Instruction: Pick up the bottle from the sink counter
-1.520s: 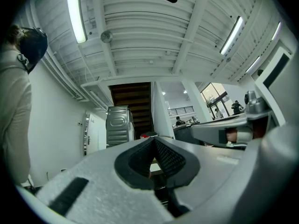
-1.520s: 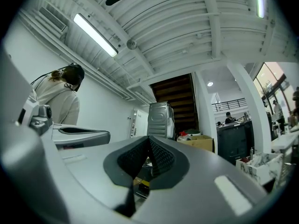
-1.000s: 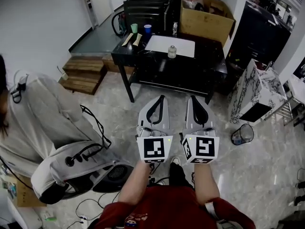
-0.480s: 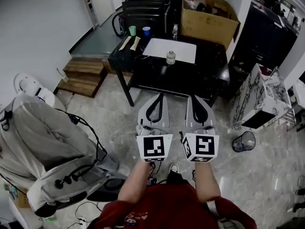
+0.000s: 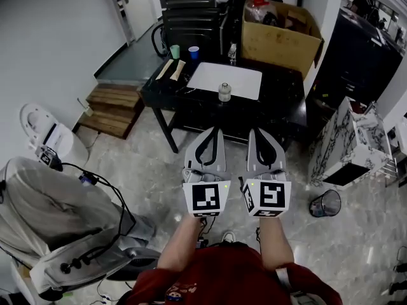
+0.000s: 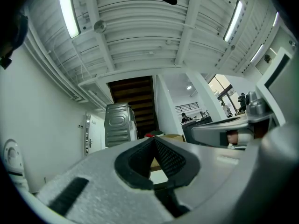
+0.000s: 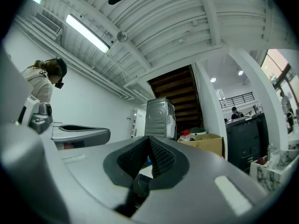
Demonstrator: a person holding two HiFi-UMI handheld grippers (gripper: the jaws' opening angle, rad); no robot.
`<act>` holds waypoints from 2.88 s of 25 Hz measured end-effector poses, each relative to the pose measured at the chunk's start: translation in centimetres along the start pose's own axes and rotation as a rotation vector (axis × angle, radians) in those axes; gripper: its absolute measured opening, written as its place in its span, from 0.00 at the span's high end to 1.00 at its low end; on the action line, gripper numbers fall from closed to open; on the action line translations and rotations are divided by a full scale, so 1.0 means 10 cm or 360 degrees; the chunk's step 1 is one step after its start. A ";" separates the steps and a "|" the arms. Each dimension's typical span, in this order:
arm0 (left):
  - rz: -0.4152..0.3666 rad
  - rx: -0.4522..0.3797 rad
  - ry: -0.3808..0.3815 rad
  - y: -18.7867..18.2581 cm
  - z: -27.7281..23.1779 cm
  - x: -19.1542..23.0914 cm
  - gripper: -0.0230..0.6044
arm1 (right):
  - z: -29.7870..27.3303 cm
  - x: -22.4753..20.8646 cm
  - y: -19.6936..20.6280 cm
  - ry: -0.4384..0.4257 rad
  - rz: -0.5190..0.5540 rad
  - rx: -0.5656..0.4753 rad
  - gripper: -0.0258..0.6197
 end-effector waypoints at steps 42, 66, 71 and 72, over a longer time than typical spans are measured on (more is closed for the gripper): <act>0.0066 0.0025 -0.0023 0.96 -2.47 0.98 0.96 | -2.67 -0.70 0.69 -0.0043 0.0044 0.0037 0.96; 0.0138 -0.0009 0.0085 1.52 -3.94 1.65 0.96 | -4.18 -1.03 1.21 0.0083 0.0035 0.0123 0.96; 0.0128 -0.0021 0.0053 1.48 -4.18 1.52 0.96 | -4.29 -1.30 1.16 0.0056 0.0029 0.0084 0.96; 0.0124 -0.0039 0.0040 1.45 -4.23 1.49 0.96 | -4.32 -1.36 1.15 0.0048 0.0027 0.0074 0.96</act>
Point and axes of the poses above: the fingertips, and each gripper's own axes: z backward along the fingers, x to its left, y out of its underside, the point moved 4 cm from there along z, backward along the fingers, and after that the axes turned 4 degrees about -y, right-handed, at the moved point
